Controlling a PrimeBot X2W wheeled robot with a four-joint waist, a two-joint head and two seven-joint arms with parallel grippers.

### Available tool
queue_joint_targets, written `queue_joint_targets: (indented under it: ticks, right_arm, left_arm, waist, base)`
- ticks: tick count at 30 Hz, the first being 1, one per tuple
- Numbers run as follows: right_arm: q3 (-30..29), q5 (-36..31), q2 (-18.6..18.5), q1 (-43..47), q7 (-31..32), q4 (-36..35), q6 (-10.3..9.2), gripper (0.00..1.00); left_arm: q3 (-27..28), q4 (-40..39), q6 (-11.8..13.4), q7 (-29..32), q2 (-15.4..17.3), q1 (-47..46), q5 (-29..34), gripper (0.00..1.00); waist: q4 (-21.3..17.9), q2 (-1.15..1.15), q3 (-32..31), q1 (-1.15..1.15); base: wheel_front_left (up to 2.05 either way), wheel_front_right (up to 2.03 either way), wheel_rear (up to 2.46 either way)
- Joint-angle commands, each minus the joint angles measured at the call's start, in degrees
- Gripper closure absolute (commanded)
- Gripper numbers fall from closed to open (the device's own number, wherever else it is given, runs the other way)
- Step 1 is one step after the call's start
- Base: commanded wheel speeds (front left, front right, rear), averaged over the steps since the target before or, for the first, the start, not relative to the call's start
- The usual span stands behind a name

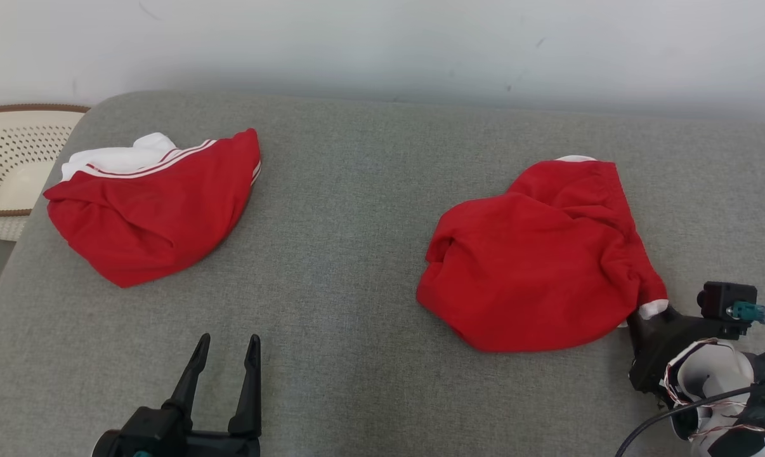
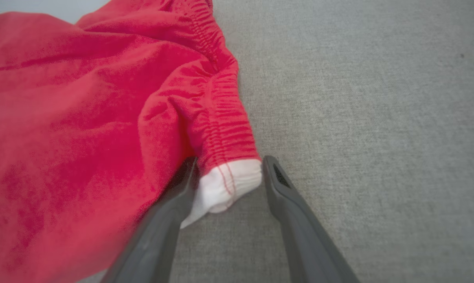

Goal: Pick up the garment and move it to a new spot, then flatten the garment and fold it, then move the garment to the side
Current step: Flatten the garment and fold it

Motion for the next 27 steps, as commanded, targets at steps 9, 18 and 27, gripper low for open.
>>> queue_joint_targets:
  ticks: [9, 18, 27]
  right_arm:
    - [7.18, 2.49, -0.30, -2.67, -5.40, -1.51, -0.04, 1.00]
    - [15.48, 4.67, -1.47, -4.35, -6.86, -14.45, -0.03, 1.00]
    - [17.11, 6.61, -1.08, -5.90, -5.40, -25.34, -0.04, 1.00]
  left_arm:
    - [0.35, 0.69, 0.45, -0.15, 0.03, 0.02, 0.04, 0.00]
    - [0.34, 1.02, 0.44, -0.15, 0.03, 1.49, -0.04, 0.00]
    - [0.54, 1.22, 0.23, -0.15, 0.02, 2.64, 0.09, 0.00]
  waist:
    - [0.41, 0.00, -0.46, -0.01]
    - [-1.37, 0.00, -3.82, -0.01]
    - [-0.69, 0.00, -6.33, -0.01]
  base:
    - [0.00, 0.00, 0.00]
    - [0.00, 0.00, 0.00]
    - [0.00, 0.00, 0.00]
